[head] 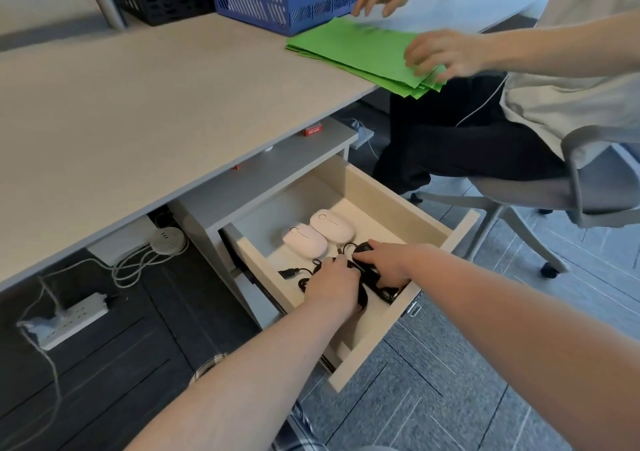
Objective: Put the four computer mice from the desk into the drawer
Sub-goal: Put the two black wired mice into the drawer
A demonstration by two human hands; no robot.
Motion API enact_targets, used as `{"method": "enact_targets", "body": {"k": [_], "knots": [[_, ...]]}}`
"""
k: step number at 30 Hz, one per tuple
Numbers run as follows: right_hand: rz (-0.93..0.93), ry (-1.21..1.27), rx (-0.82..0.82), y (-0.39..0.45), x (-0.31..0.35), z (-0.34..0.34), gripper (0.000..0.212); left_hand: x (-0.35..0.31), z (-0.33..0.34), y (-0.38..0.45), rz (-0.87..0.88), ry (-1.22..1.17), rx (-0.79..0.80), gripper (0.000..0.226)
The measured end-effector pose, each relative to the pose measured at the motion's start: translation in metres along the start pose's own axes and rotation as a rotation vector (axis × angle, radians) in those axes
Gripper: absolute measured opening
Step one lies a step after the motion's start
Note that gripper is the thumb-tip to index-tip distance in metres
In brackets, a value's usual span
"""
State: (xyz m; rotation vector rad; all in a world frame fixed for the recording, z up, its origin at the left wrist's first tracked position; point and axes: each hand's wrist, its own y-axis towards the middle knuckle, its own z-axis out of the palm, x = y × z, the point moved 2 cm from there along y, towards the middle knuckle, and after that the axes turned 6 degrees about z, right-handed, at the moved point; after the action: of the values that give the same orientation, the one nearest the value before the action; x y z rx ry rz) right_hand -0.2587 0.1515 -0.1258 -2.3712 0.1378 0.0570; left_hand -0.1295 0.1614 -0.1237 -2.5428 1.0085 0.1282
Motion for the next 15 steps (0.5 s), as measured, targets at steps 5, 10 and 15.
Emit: {"method": "enact_targets", "body": {"k": [5,10,15], "knots": [[-0.003,0.021,-0.03,-0.004,0.002,-0.001,0.063,0.003,0.002,-0.001,-0.002,0.005,-0.004,0.028],[0.105,0.441,-0.374,-0.03,-0.004,-0.017,0.043,0.01,-0.017,-0.009,0.018,-0.001,-0.031,0.048],[0.296,0.763,-0.713,-0.071,-0.029,-0.011,0.035,0.031,-0.066,-0.017,0.006,0.067,-0.16,0.038]]}}
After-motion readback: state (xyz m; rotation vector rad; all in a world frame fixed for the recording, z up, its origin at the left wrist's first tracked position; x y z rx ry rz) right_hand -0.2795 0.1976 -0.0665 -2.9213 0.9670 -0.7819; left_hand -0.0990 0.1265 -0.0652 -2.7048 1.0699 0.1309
